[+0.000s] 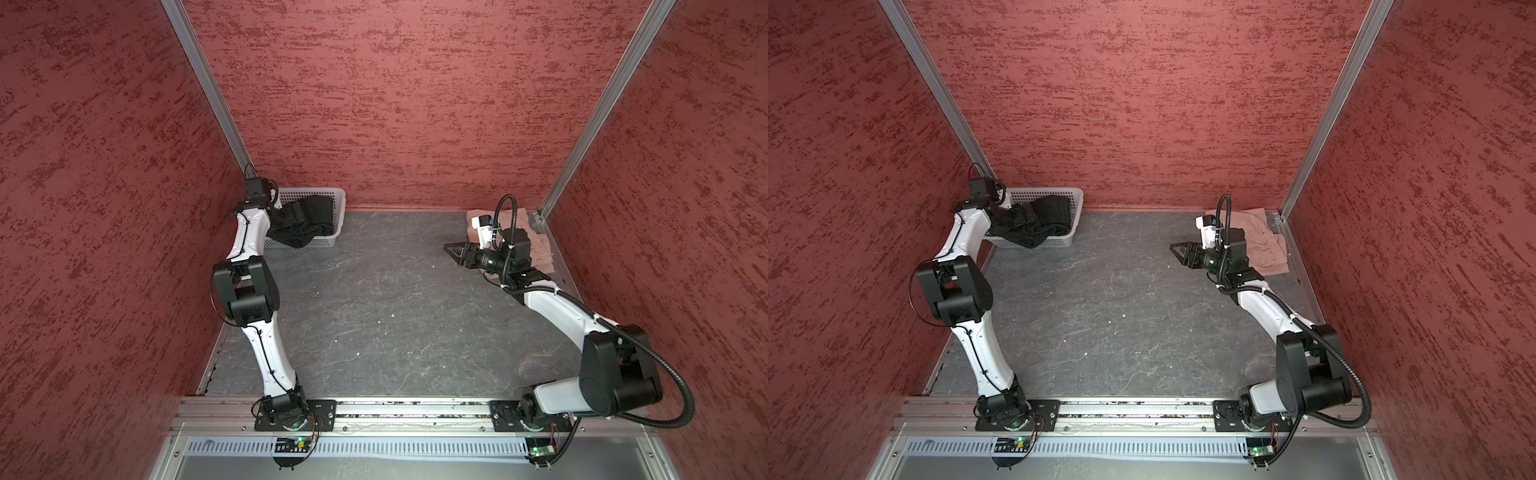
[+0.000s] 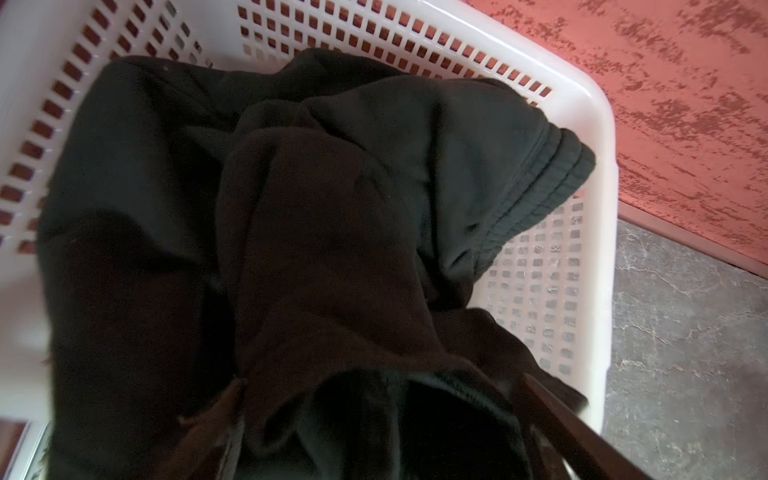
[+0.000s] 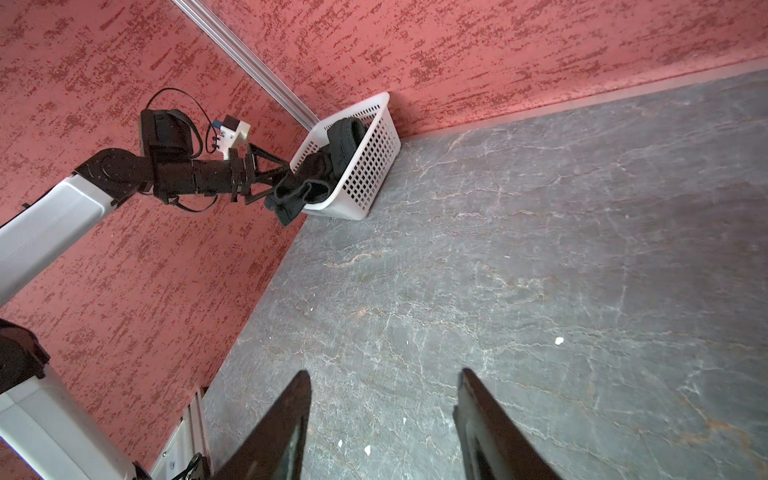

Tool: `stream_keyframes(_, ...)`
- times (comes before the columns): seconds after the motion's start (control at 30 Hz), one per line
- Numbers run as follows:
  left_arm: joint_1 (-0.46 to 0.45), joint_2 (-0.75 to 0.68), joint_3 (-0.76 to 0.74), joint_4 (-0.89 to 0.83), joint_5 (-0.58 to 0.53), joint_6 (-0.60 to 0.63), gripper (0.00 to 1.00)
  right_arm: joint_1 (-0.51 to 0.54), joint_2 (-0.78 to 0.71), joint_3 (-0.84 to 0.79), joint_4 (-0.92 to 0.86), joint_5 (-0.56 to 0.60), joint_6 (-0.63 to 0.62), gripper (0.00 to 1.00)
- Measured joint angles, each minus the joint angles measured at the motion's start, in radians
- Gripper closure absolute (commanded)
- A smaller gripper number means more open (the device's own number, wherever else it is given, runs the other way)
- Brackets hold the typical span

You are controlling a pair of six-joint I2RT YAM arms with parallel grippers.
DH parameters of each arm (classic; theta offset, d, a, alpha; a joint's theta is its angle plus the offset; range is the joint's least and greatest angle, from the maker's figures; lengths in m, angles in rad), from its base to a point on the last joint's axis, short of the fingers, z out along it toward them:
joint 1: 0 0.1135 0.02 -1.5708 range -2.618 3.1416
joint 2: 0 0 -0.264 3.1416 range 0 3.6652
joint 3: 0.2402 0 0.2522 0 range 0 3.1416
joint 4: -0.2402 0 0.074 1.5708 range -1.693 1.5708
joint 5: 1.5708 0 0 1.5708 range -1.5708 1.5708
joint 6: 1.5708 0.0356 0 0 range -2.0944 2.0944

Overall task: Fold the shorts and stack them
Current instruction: 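Reach the left gripper into the basket to the black garment while right gripper withdraws, then grasp the black garment with the left gripper and lift it out of the basket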

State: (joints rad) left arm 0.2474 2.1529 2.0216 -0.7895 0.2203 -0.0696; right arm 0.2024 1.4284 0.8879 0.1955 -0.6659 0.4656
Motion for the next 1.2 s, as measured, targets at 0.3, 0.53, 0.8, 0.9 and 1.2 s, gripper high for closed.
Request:
stream_keyframes(0.3, -0.024, 0.086, 0.112, -0.047, 0.01, -0.01, 0.84, 0.0, 0.0, -0.021, 0.018, 0.002, 0.024, 0.41)
stream_keyframes(0.53, -0.016, 0.1, 0.18, -0.087, 0.054, -0.023, 1.0, 0.0, 0.002, -0.02, 0.015, 0.02, 0.009, 0.4)
stream_keyframes(0.8, 0.007, 0.001, 0.185, -0.093, 0.188, -0.055, 1.0, 0.0, 0.05, -0.019, 0.026, 0.02, 0.006, 0.4)
stream_keyframes(0.9, 0.002, -0.09, 0.198, -0.099, 0.253, -0.066, 1.0, 0.0, 0.052, -0.019, 0.039, 0.019, 0.006, 0.4)
stream_keyframes(1.2, -0.151, -0.315, 0.424, -0.193, 0.364, -0.063, 1.0, 0.0, 0.055, -0.045, 0.119, 0.016, -0.001, 0.39)
